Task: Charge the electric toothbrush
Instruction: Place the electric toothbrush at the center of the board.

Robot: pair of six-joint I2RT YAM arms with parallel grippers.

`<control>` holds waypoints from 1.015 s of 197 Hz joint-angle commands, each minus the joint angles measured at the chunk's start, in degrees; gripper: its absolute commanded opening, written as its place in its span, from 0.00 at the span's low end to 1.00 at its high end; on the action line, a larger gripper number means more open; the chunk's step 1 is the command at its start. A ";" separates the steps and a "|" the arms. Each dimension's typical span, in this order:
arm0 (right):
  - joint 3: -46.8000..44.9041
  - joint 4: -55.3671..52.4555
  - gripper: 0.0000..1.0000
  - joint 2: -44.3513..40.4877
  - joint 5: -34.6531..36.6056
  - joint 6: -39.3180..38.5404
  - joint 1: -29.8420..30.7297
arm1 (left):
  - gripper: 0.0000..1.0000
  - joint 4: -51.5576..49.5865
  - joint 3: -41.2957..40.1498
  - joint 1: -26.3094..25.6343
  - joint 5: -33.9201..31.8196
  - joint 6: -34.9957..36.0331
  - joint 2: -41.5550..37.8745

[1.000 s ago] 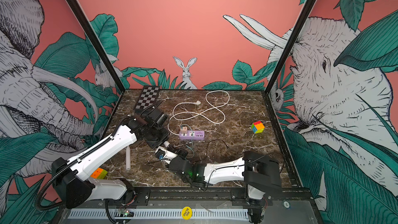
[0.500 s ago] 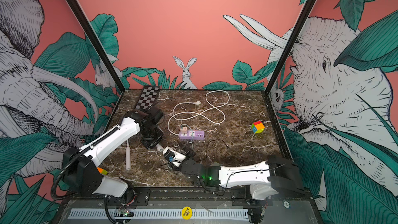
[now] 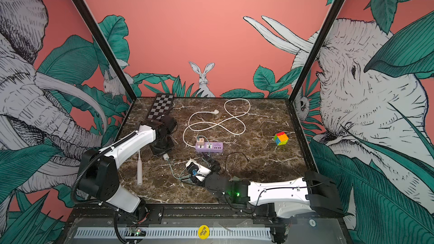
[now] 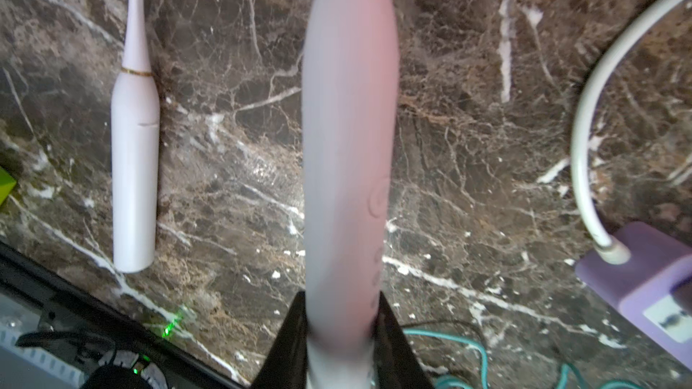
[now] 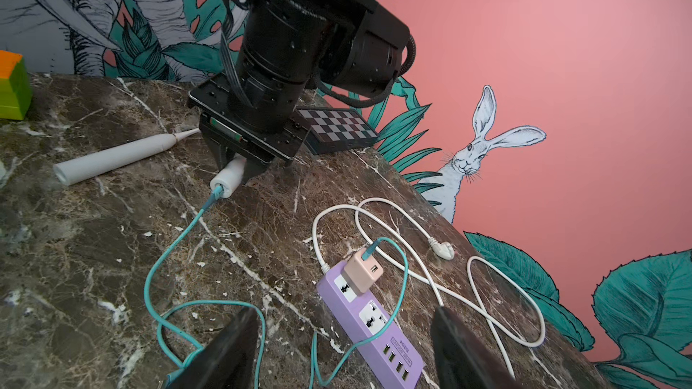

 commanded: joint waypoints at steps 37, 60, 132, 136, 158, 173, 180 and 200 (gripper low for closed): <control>1.01 -2.43 0.75 -0.14 -0.53 3.82 -0.06 | 0.00 6.73 -2.49 0.26 1.09 5.08 5.77; 1.22 -5.57 0.77 -1.09 -0.01 6.57 -0.58 | 0.00 6.62 -2.16 0.25 0.23 5.37 7.87; 0.48 -28.16 0.86 -10.03 0.10 27.81 -8.80 | 0.31 10.24 -5.63 0.26 2.86 6.35 10.53; 0.58 -29.50 0.86 -10.25 -0.10 28.87 -9.19 | 0.32 10.39 -5.85 0.26 2.87 6.47 10.43; 1.91 -36.96 0.90 -10.83 -1.77 35.31 -11.06 | 0.47 10.35 -6.58 0.26 3.04 6.33 9.90; 3.20 -42.50 0.91 -10.63 -3.67 40.55 -12.31 | 0.65 9.53 -6.55 0.26 3.01 5.99 9.71; 3.90 -45.32 0.91 -10.37 -4.11 42.88 -12.69 | 0.71 9.14 -6.55 0.26 2.89 5.98 9.57; 6.01 -53.92 0.90 -8.48 -5.87 50.72 -14.05 | 0.77 8.37 -6.15 0.26 3.90 6.55 8.81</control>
